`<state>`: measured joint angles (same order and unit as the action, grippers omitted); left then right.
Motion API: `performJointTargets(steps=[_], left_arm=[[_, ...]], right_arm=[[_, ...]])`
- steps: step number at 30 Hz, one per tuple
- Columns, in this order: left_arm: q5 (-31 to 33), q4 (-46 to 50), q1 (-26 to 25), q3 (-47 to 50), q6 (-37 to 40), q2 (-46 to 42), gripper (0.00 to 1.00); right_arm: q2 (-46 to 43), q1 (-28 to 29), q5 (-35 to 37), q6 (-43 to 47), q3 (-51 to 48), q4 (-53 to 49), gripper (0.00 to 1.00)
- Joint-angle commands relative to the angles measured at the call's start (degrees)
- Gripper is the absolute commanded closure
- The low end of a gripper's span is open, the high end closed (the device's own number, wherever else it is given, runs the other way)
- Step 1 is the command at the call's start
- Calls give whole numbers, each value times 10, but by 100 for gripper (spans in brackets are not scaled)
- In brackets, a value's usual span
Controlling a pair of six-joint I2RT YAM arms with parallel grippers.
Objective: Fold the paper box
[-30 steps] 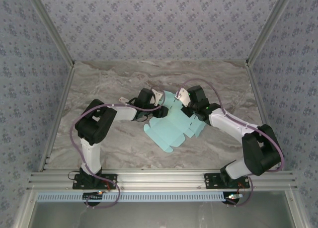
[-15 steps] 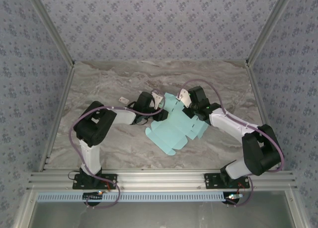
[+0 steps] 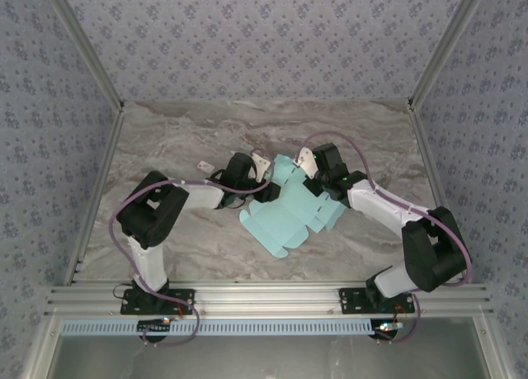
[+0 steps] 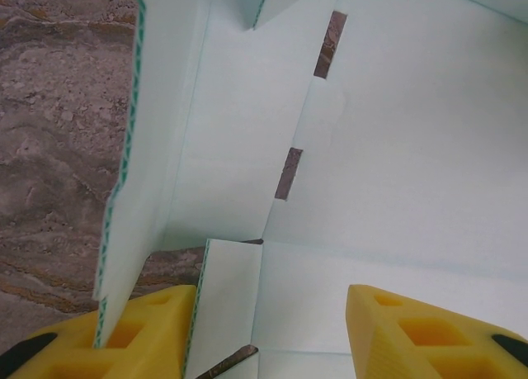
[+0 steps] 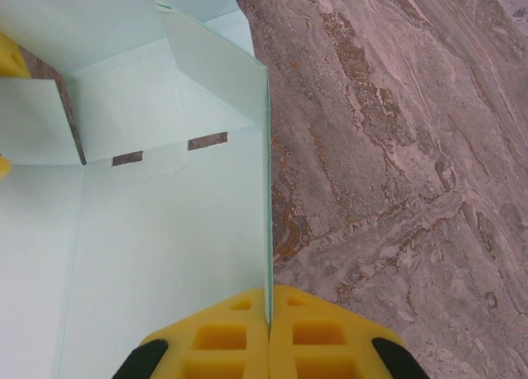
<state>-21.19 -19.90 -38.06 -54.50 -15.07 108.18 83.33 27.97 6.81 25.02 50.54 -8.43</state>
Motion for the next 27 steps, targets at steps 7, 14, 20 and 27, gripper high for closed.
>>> performJointTargets(steps=[7,14,20,27], left_arm=[[-10,-10,-11,19,-10,-18,47],[-30,-19,-11,6,-2,-11,47],[-46,-15,-11,-16,6,-6,48],[-70,-38,-12,-6,9,-11,48]], right_arm=[[-4,-1,-11,-13,25,8,100],[-4,0,-15,-16,23,9,100],[-1,2,-17,-19,24,6,100],[2,2,-18,-18,23,7,100]])
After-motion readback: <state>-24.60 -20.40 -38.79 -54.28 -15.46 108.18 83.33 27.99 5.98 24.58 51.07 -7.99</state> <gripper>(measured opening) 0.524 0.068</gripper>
